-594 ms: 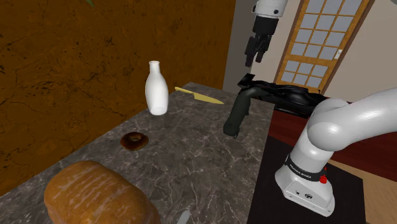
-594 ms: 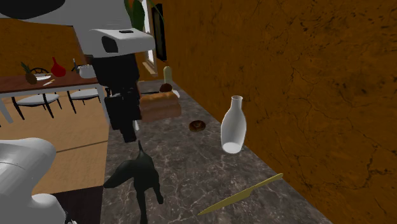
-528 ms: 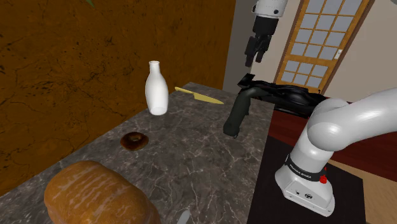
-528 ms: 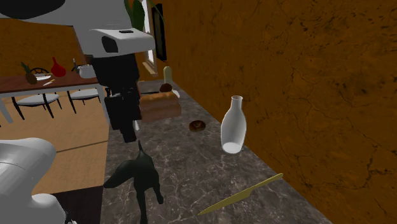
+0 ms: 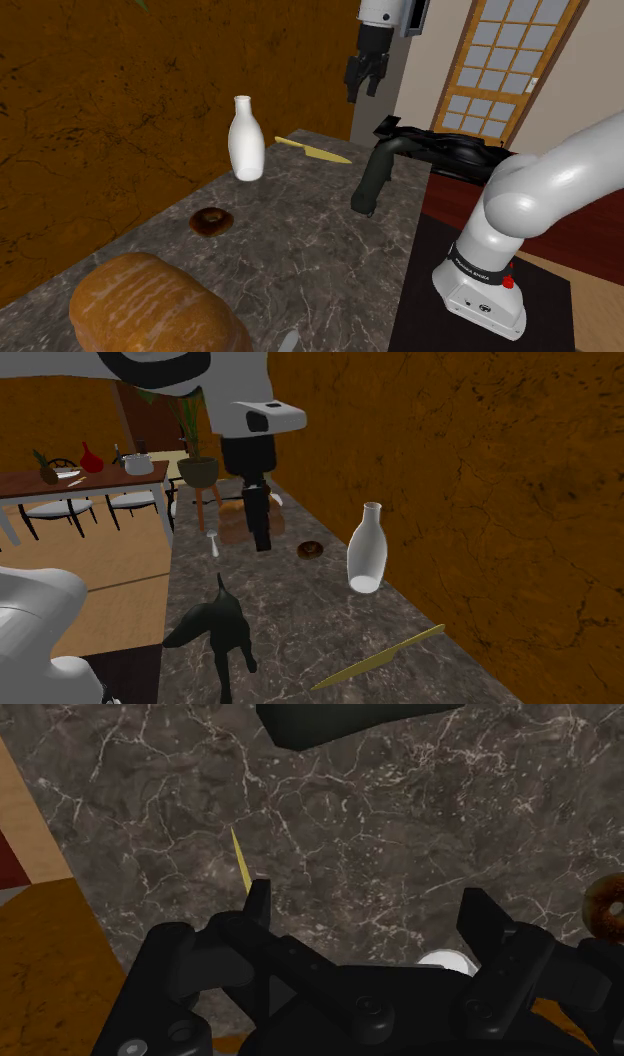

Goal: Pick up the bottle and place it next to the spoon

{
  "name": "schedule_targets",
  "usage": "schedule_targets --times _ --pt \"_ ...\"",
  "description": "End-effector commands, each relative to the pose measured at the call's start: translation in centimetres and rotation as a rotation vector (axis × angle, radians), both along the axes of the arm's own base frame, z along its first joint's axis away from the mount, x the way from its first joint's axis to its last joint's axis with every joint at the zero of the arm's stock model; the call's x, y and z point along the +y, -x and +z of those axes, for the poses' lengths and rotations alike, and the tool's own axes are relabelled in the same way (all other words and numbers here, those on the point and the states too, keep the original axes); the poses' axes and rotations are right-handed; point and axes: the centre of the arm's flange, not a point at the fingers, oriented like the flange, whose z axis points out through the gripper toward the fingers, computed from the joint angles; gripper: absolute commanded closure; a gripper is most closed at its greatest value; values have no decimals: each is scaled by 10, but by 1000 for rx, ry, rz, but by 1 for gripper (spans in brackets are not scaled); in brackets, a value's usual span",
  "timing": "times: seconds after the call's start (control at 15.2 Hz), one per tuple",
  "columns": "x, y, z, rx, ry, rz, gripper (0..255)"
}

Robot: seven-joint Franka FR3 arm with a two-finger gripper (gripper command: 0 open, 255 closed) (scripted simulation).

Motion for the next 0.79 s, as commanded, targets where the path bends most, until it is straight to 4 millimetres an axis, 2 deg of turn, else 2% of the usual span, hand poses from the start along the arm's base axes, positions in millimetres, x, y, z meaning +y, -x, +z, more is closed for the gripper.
schedule_targets --times 0.0,0.73 --pt "13 -24 -4 1 -1 -2 0" --pt "90 -147 -13 7 -2 -11 0"
